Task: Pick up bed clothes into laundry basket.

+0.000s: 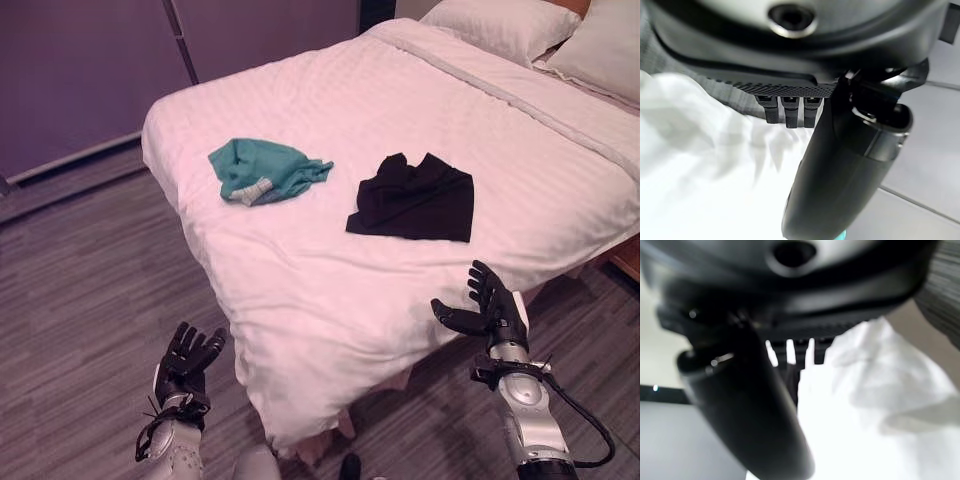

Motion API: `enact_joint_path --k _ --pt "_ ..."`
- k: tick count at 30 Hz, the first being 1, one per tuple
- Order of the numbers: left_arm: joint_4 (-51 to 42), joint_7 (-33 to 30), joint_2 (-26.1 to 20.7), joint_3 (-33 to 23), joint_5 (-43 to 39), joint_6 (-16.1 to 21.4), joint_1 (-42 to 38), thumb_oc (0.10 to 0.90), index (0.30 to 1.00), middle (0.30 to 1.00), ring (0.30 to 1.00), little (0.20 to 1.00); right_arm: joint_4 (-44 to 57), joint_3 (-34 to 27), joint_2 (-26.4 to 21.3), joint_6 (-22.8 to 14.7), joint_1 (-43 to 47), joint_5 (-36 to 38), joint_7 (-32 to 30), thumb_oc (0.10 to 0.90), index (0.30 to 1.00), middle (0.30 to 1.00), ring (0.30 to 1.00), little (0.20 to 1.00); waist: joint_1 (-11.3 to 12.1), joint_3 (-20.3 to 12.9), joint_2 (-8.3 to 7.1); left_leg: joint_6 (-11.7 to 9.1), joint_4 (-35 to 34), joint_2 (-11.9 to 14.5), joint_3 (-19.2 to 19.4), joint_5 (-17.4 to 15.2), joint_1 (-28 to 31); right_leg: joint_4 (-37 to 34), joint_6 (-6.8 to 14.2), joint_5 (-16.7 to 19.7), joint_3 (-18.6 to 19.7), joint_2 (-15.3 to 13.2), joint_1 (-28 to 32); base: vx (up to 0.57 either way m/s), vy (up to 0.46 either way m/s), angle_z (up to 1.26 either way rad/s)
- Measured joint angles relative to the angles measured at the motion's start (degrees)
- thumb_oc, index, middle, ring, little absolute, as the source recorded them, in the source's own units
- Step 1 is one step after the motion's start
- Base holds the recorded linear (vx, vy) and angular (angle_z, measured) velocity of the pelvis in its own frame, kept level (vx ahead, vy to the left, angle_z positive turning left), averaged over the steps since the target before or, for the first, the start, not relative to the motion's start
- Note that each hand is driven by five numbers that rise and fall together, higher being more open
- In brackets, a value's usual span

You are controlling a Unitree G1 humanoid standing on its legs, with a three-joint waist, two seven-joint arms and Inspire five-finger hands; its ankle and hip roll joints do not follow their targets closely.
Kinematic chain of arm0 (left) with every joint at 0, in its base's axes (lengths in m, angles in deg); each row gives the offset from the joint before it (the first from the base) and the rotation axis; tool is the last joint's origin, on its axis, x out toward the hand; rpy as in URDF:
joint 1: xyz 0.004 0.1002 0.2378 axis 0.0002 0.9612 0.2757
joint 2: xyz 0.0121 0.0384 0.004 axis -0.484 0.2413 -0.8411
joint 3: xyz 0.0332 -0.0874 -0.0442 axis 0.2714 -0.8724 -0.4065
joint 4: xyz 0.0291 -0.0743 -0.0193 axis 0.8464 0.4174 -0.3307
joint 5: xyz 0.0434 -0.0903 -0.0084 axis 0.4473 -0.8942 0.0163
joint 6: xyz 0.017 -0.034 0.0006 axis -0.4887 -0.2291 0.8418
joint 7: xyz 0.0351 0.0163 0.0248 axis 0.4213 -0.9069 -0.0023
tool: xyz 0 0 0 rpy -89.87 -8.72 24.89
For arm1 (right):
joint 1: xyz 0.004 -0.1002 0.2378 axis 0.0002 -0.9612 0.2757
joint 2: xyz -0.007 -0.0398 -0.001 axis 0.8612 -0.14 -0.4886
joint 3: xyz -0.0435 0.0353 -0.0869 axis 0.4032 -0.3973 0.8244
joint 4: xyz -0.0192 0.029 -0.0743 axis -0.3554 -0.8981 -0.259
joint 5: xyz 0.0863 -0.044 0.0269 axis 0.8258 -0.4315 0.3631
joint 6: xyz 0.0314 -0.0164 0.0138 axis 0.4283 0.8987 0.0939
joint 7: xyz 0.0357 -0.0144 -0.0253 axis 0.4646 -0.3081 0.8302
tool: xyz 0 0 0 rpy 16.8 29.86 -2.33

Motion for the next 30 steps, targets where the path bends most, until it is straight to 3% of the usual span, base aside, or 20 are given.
enact_joint_path --k 1,3,4,8,11,14,18,21,22,23,24,26,30 --pt "0.0 0.0 0.0 0.1 0.0 0.0 0.0 0.8 0.9 0.9 0.9 0.9 -0.1 0.4 0.0 0.0 -1.1 0.0 0.0 0.8 0.9 0.9 0.9 0.9 -0.1 0.0 -0.05 0.5 -1.8 -2.0 -0.2 0.4 2.0 -0.1 0.1 -0.1 0.1 0.4 1.4 0.15 0.074 -0.15" --pt "0.0 0.1 0.0 0.1 -0.1 0.0 -0.1 0.8 0.9 0.9 0.9 0.9 -0.1 0.4 0.3 0.1 -2.6 -0.1 -0.1 0.8 0.9 0.9 0.9 0.9 -0.3 0.1 -0.24 0.5 -1.9 -3.6 -0.6 0.4 3.8 -0.1 0.8 -0.5 0.2 0.6 3.0 0.14 0.084 -0.14" --pt "-0.2 0.1 -0.1 0.0 -0.7 0.0 -0.2 0.8 0.9 0.9 0.9 0.9 0.0 0.3 0.4 0.1 -3.5 0.0 -0.1 0.8 0.9 0.9 0.9 0.9 -0.9 -0.1 -0.48 1.6 -2.4 -4.0 0.4 -0.4 5.6 -0.7 1.1 -0.9 0.2 0.6 3.7 0.16 0.121 -0.19" --pt "-0.2 0.2 -0.1 -0.2 -1.6 0.0 -1.2 0.8 0.9 0.9 0.9 0.9 -0.1 -0.8 1.3 0.4 -4.9 -0.1 -0.1 0.8 0.9 0.9 0.9 0.9 -2.4 -0.2 -0.38 1.9 -7.0 -4.1 1.2 -0.5 9.1 -1.6 1.0 -1.0 1.6 0.5 3.7 0.13 0.136 -0.16" --pt "0.0 0.2 -0.1 -1.0 -2.8 0.0 -1.2 0.8 0.9 0.9 0.9 0.9 -0.1 -0.8 1.4 0.6 -5.5 -0.1 -0.1 0.8 0.9 0.9 0.9 0.9 -2.4 -0.2 0.01 3.5 -9.4 -4.2 1.2 -0.9 11.0 -1.6 1.0 -1.0 2.4 0.6 3.7 0.08 0.105 -0.15" --pt "0.1 0.2 -0.1 -2.3 -3.3 0.0 -1.4 0.8 0.9 0.9 0.9 0.9 0.3 -0.8 1.4 0.7 -5.5 -0.8 0.0 0.8 0.9 0.9 0.9 0.9 -1.7 -0.5 0.73 5.3 -11.2 -4.3 1.1 -3.6 12.5 -1.6 1.2 -1.4 3.4 0.5 3.7 0.06 0.06 -0.1" --pt "0.5 0.1 -0.2 -3.4 -3.4 0.1 -1.3 0.8 0.9 0.9 0.9 0.9 1.9 -1.2 -1.1 1.2 -5.4 -1.6 1.3 0.8 0.9 0.9 0.9 0.9 -0.7 -0.9 1.25 6.3 -12.7 -6.9 1.1 -5.0 12.8 -1.2 3.0 -2.2 3.6 -2.2 3.3 0.05 0.041 0.06" --pt "0.6 0.2 -1.0 -3.8 -3.3 0.2 -1.1 0.8 0.9 0.9 0.9 0.9 4.1 -0.8 -10.7 2.0 -4.7 -2.0 4.8 0.8 0.9 0.9 0.9 0.9 0.8 -1.1 1.26 7.0 -12.7 -8.3 1.1 -5.5 12.6 -0.6 4.1 -2.4 3.6 -3.5 3.0 0.03 0.022 0.06" --pt "1.0 0.5 -2.2 -3.9 -3.4 0.2 -1.0 0.8 0.9 0.9 0.9 0.9 3.8 -0.4 -18.0 2.0 -2.6 -2.8 5.8 0.8 0.9 0.9 0.9 0.9 1.7 -1.0 1.04 7.3 -12.7 -8.6 1.3 -5.7 12.6 -0.7 4.6 -2.2 3.5 -4.0 3.0 0.04 0.024 0.02" --pt "1.4 0.7 -2.8 -3.8 -3.4 0.3 -1.0 0.8 0.9 0.9 0.9 0.9 3.3 -0.2 -21.6 2.0 -1.4 -3.3 6.2 0.8 0.9 0.9 0.9 0.9 1.7 -1.1 1.04 7.5 -12.7 -8.8 1.3 -5.8 12.6 -0.7 4.7 -2.2 3.5 -4.2 3.0 0.05 0.017 0.0" --pt "2.5 1.0 -4.3 -3.7 -3.5 0.7 -0.5 0.8 0.9 0.9 0.9 0.9 -0.4 0.0 -27.2 2.0 4.1 -3.9 6.1 0.8 0.9 0.9 0.9 0.9 1.9 -1.6 0.17 7.8 -12.7 -9.1 1.3 -5.8 12.7 -0.8 5.0 -2.1 3.5 -4.4 3.1 0.0 0.0 0.0" --pt "2.9 1.9 -5.8 -3.2 -3.9 0.9 0.3 0.8 0.9 0.9 0.9 0.9 -5.5 0.3 -31.4 1.9 10.7 -3.9 6.1 0.8 0.9 0.9 0.9 0.9 1.9 -2.1 -1.08 8.7 -12.7 -9.1 1.2 -5.2 12.6 -0.8 5.0 -2.2 3.4 -4.4 3.2 0.01 0.001 0.05" --pt "2.9 4.4 -6.7 1.6 -5.4 1.0 1.2 0.8 0.9 0.9 0.9 0.9 -20.1 12.4 -44.7 1.6 32.6 -4.9 6.3 0.8 0.9 0.9 0.9 0.9 3.3 -2.6 -4.53 9.0 -12.4 -9.2 0.8 -4.9 12.4 -1.6 5.2 -2.1 3.2 -4.3 3.3 0.0 0.005 0.13"
